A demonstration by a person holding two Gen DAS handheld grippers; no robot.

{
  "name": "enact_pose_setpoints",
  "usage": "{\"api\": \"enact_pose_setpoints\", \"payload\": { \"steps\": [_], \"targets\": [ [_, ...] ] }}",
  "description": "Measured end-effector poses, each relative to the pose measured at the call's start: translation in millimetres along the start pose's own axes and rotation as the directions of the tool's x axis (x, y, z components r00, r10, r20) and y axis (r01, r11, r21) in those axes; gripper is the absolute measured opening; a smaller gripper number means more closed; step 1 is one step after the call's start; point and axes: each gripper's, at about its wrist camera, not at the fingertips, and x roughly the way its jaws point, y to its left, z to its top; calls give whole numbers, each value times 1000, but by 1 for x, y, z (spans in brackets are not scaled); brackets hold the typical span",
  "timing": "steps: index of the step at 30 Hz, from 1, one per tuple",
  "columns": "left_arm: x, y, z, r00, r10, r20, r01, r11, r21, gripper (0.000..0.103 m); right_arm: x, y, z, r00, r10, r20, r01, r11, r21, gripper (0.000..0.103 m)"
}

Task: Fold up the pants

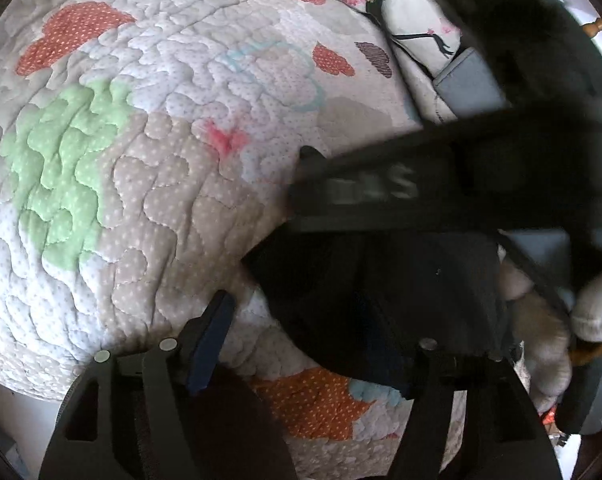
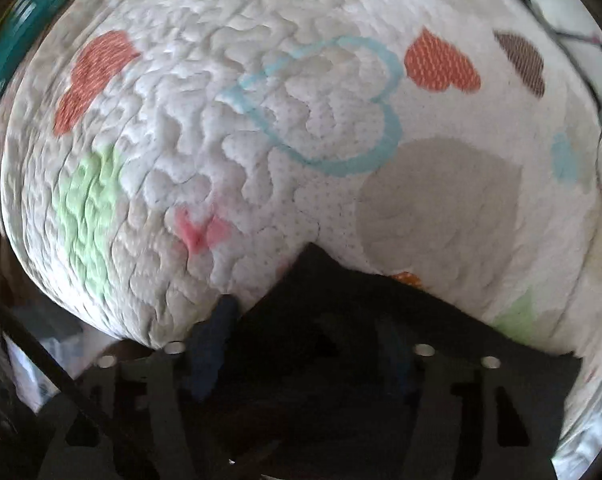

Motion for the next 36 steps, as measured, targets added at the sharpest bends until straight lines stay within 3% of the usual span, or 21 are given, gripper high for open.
{"api": "enact_pose_setpoints", "payload": {
  "steps": [1, 2, 3, 6, 11, 15, 21, 25, 27, 30, 31, 33, 34, 36],
  "targets": [
    [0, -4, 0, 1000, 8, 6, -8, 1000, 4, 47, -3, -2, -3, 1000, -1, 13, 1, 1000, 0, 33],
    [1, -8, 0, 1000, -16, 6, 16, 1000, 15, 18, -6, -6, -7, 1000, 2, 28, -2, 1000, 3, 26],
    [2, -11, 1, 998, -66, -11, 66, 998, 12, 15, -12, -11, -14, 998, 24, 51, -25, 1000, 8, 26],
    [-2, -27, -3, 998, -66, 5, 66, 997, 29, 15, -27, -23, -36, 993, 52, 108, -54, 998, 12, 23],
    [-9, -64, -12, 988, -155, 3, 154, 987, 54, 15, -60, -61, -79, 970, 101, 219, -118, 991, 63, 23],
    [-3, -105, -23, 979, -200, -28, 202, 970, 132, 16, -77, -104, -123, 946, 123, 300, -171, 975, 141, 22],
    [17, -155, -42, 966, -230, -114, 249, 947, 204, 16, -70, -161, -167, 924, 135, 357, -247, 925, 289, 21],
    [15, -169, -53, 964, -234, -128, 259, 937, 236, 17, -63, -202, -200, 912, 133, 387, -281, 891, 357, 22],
    [19, -175, -55, 970, -213, -121, 237, 940, 247, 17, -54, -214, -209, 908, 127, 399, -286, 884, 371, 25],
    [14, -166, -64, 974, -190, -123, 215, 948, 236, 24, -42, -230, -226, 928, -20, 371, -156, 885, 438, 32],
    [14, -161, -64, 976, -182, -120, 206, 950, 235, 27, -42, -234, -232, 927, -31, 373, -153, 878, 454, 48],
    [12, -153, -62, 981, -158, -110, 180, 955, 235, 28, -49, -244, -249, 915, -60, 400, -164, 849, 502, 51],
    [15, -152, -60, 983, -146, -108, 167, 958, 231, 28, -59, -246, -257, 897, -94, 431, -162, 839, 520, 51],
    [19, -150, -58, 984, -134, -115, 158, 961, 225, 28, -75, -245, -268, 853, -78, 516, -228, 833, 504, 51]
  ]
}}
